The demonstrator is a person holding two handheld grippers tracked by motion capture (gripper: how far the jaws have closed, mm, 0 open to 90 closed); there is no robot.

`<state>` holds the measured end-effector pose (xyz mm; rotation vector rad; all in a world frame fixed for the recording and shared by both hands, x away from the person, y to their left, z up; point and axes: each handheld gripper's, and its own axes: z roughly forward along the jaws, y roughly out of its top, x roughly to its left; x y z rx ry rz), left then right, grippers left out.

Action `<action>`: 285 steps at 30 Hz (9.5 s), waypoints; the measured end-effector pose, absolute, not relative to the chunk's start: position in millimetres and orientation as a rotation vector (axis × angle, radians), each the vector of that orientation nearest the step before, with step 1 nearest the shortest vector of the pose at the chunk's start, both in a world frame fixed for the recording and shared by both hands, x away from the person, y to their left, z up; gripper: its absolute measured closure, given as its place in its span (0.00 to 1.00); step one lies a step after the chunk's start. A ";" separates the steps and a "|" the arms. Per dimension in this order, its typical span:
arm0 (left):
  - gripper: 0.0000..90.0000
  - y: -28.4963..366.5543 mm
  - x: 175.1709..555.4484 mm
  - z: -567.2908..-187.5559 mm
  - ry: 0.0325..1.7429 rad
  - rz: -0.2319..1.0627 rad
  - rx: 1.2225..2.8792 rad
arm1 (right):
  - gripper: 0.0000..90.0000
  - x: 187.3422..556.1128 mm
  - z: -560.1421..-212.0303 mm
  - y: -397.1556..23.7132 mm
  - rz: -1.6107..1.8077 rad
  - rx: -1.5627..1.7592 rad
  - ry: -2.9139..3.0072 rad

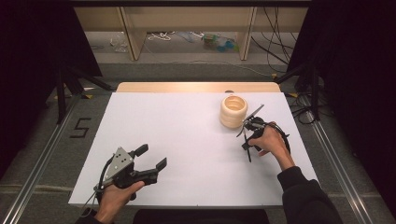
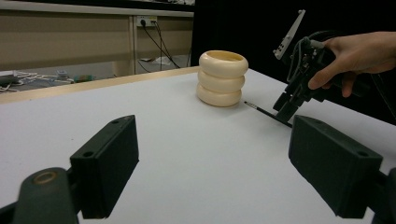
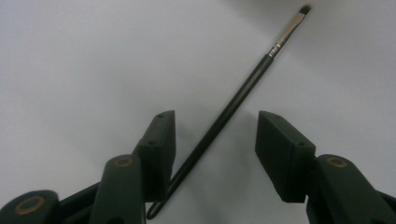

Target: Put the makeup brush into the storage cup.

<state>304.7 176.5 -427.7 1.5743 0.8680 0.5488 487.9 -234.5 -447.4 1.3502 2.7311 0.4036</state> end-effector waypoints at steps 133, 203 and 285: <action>0.18 176.6 304.1 -426.7 0.862 0.549 1.568 | 0.95 478.2 -421.9 -228.4 0.818 1.075 2.718; 0.18 176.3 305.0 -427.3 0.870 0.545 1.565 | 0.95 487.4 -393.1 -249.3 1.511 0.992 2.125; 0.18 176.4 305.3 -428.0 0.872 0.544 1.565 | 0.95 541.2 -398.6 -241.8 1.496 1.078 1.965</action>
